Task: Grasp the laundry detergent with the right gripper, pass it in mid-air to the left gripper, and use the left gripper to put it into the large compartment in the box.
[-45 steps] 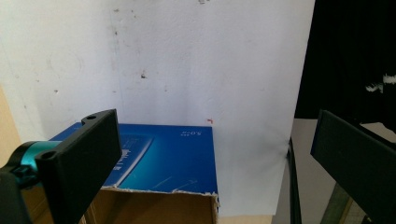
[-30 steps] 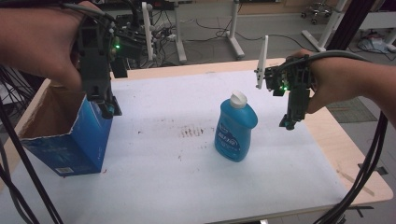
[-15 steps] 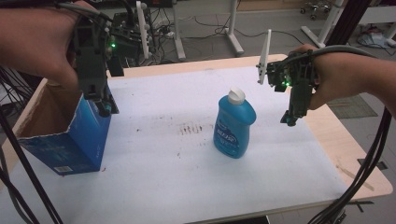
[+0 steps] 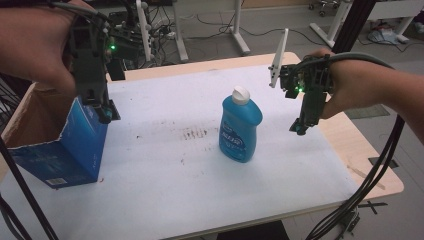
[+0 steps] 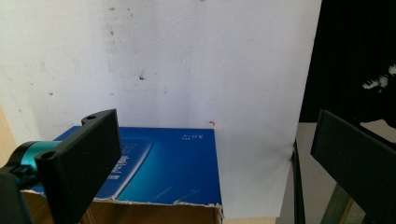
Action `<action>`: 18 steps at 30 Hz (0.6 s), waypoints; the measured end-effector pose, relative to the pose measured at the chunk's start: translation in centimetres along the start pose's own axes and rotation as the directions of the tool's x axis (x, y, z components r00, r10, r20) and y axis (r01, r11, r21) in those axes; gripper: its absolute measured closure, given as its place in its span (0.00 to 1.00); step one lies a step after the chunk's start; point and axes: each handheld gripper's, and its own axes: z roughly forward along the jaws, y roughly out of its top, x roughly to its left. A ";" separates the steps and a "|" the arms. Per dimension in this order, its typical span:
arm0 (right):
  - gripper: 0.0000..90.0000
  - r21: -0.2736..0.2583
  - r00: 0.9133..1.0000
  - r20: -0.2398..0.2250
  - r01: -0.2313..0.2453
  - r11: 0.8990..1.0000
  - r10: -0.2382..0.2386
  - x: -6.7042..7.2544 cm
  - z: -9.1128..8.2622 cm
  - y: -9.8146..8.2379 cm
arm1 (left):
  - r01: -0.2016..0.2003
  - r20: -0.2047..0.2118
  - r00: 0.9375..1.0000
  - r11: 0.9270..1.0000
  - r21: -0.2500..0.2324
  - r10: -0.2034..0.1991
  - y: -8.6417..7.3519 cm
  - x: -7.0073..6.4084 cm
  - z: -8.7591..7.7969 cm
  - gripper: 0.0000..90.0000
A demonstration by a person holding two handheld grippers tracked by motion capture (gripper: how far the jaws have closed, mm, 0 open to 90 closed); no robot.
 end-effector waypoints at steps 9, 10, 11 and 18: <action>0.03 -0.178 0.996 -0.026 -0.088 0.980 0.085 1.5 0.7 -2.4 | -0.007 0.002 1.000 1.000 -0.011 0.007 -0.2 -0.4 0.3 0.02; 0.03 -0.199 0.995 -0.034 -0.101 0.975 0.096 1.6 0.8 -2.7 | -0.009 0.004 1.000 1.000 -0.014 0.009 -0.2 -0.4 0.4 0.02; 0.03 -0.231 0.992 -0.046 -0.123 0.965 0.115 1.8 1.0 -3.1 | -0.012 0.002 1.000 1.000 -0.012 0.012 -0.2 -0.4 0.4 0.02; 0.03 -0.340 0.983 -0.064 -0.185 0.922 0.173 3.3 2.1 -5.7 | -0.009 0.003 1.000 1.000 -0.015 0.009 -0.6 -0.2 0.5 0.02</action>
